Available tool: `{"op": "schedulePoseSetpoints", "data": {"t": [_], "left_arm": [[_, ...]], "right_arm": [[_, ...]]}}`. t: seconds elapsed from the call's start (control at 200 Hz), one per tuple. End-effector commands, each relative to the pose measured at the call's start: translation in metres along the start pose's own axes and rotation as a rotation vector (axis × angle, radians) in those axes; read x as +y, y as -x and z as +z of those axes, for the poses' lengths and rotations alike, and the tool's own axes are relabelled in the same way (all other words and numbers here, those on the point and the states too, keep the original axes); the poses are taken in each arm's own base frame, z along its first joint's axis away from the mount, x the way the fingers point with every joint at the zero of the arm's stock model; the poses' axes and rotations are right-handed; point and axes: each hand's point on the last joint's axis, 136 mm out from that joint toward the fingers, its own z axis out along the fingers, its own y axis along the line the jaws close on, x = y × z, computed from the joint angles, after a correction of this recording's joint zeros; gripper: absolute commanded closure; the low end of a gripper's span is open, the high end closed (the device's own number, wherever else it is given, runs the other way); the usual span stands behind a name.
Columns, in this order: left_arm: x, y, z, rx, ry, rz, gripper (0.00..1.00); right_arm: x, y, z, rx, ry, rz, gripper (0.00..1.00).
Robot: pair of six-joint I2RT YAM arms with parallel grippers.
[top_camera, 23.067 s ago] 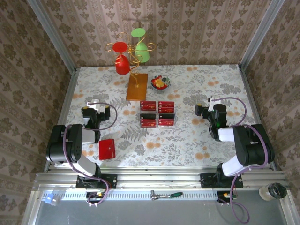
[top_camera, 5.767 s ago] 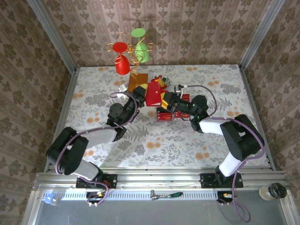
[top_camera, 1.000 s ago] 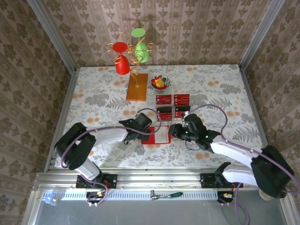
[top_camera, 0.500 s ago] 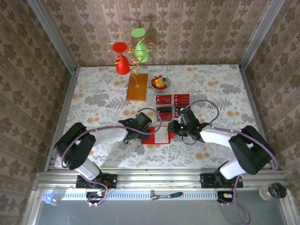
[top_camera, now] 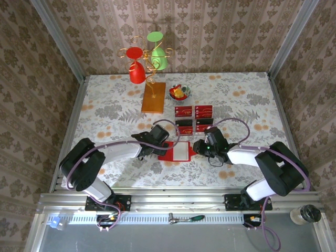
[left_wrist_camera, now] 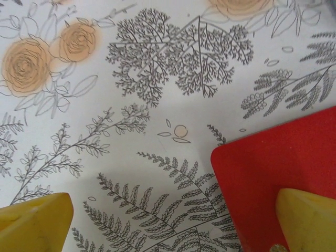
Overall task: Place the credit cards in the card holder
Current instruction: Open the card holder at the center of the table.
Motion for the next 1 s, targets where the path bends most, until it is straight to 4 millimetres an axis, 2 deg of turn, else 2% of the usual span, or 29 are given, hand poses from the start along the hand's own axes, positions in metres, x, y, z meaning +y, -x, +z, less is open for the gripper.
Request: {"op": "schedulePoseSetpoints", "data": {"t": [0.0, 0.11, 0.305, 0.495, 0.64, 0.995], "left_arm": [[0.006, -0.001, -0.007, -0.006, -0.008, -0.062, 0.00], [0.008, -0.011, -0.004, 0.004, -0.011, -0.093, 0.00], [0.009, -0.028, 0.005, 0.034, -0.006, -0.113, 0.00], [0.011, -0.029, 0.006, 0.026, -0.003, -0.114, 0.00], [0.011, -0.026, 0.005, 0.020, -0.004, -0.108, 0.00], [0.010, -0.022, 0.004, 0.011, -0.013, -0.109, 0.00]], "right_arm": [[-0.017, -0.006, -0.002, -0.005, -0.051, 0.027, 0.80], [-0.016, -0.006, -0.003, -0.006, -0.049, 0.025, 0.79], [0.000, 0.008, -0.007, -0.011, -0.041, -0.028, 0.77], [0.019, 0.026, -0.010, -0.024, -0.029, -0.074, 0.76], [0.029, 0.032, -0.003, -0.012, -0.015, -0.089, 0.76], [0.038, 0.039, 0.024, 0.032, -0.009, -0.099, 0.76]]}}
